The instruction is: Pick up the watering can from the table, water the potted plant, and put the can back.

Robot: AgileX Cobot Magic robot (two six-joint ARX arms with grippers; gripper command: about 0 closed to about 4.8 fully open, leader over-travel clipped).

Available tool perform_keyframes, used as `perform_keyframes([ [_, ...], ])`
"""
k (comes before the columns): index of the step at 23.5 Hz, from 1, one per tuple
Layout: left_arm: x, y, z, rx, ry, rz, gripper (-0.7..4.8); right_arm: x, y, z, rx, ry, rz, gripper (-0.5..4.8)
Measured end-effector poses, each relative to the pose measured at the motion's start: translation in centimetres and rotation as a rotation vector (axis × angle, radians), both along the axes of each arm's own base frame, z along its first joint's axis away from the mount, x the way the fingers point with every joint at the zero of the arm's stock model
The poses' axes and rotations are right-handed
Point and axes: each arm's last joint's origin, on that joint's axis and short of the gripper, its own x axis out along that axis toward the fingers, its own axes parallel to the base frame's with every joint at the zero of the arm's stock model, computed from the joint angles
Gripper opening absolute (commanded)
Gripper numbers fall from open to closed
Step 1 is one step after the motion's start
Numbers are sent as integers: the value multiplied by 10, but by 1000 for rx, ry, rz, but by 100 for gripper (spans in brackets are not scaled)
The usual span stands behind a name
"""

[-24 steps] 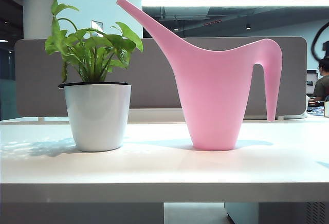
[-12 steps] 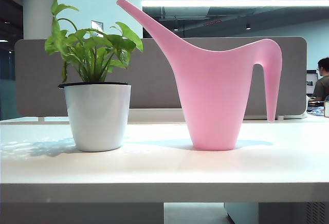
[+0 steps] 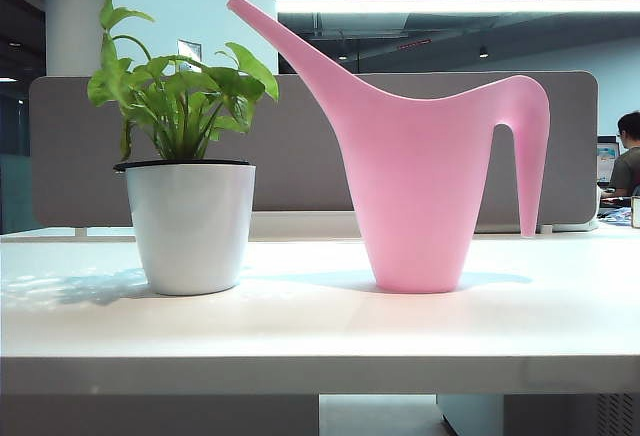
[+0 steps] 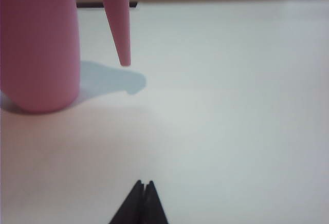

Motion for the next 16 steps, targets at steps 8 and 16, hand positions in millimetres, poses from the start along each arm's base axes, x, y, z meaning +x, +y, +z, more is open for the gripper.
perform_keyframes([
  [8, 0, 0, 0, 0, -1, 0, 3, 0, 0, 5, 3, -56, 0, -5],
  [16, 0, 0, 0, 0, -1, 0, 3, 0, 0, 5, 3, -56, 0, -5],
])
